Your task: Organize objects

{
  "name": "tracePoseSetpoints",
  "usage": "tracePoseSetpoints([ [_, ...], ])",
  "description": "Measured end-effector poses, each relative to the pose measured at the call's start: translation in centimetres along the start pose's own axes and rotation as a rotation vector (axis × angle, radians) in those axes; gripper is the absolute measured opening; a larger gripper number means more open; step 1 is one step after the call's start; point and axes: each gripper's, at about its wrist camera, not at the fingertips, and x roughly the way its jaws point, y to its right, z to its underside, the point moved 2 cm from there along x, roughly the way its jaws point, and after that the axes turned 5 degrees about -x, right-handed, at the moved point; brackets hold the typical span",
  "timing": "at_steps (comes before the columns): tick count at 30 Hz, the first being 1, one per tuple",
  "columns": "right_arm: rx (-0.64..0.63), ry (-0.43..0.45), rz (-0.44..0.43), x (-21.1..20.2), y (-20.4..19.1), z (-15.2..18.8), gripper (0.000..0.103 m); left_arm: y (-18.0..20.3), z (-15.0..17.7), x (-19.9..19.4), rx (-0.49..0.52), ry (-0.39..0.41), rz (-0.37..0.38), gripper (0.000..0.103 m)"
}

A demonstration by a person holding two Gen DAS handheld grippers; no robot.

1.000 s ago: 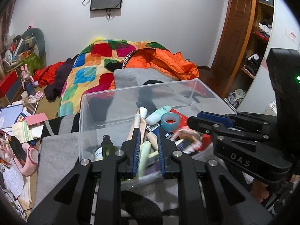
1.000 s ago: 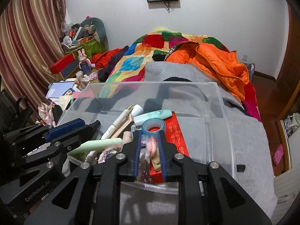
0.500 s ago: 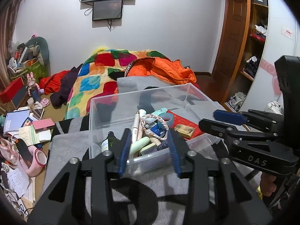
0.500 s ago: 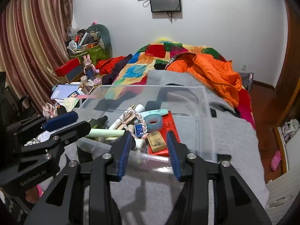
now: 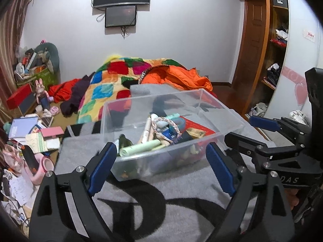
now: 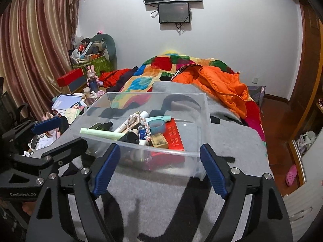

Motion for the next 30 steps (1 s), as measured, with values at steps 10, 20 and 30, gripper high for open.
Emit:
tracePoseSetpoints([
  [10,-0.006,0.002,0.035,-0.6,-0.1,1.3,0.083,0.0,1.0,0.1,-0.029,-0.007,0.012,0.094],
  [20,0.004,-0.006,0.022,-0.4,-0.1,1.9,0.084,-0.3,1.7,-0.1,-0.044,-0.015,0.018,0.095],
  [30,0.011,-0.013,0.016,-0.2,-0.1,2.2,0.084,-0.3,1.8,0.0,-0.047,-0.018,0.02,0.095],
])
